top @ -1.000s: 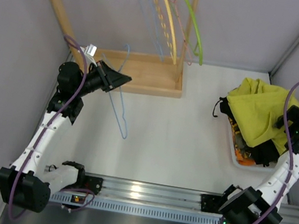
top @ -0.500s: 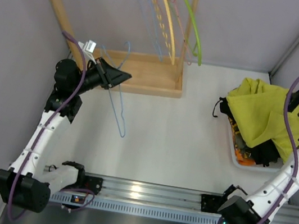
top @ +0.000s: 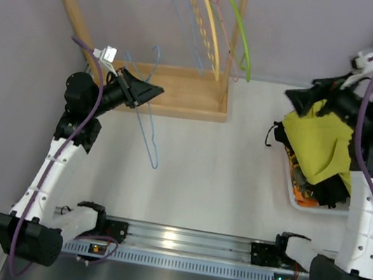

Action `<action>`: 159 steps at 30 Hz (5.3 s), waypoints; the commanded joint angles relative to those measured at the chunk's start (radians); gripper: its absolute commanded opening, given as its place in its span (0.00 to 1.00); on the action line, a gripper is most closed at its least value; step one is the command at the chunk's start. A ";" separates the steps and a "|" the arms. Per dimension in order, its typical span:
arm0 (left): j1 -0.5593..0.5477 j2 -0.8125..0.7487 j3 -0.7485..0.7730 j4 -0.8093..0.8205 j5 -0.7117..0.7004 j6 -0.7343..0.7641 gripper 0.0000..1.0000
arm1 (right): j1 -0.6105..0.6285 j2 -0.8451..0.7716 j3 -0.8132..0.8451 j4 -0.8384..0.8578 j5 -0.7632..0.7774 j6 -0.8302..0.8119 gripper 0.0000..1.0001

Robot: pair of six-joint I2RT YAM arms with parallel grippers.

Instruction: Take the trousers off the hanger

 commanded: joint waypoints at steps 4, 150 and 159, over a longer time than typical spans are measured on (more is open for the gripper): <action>0.003 -0.019 0.033 0.106 -0.030 -0.043 0.00 | 0.639 0.043 -0.018 0.014 0.240 0.075 0.98; -0.168 0.199 0.197 0.202 -0.415 -0.169 0.00 | 1.228 0.577 0.359 0.186 0.875 0.237 0.68; -0.122 0.287 0.319 0.190 -0.326 -0.246 0.00 | 1.124 0.417 0.238 0.225 0.703 0.215 0.99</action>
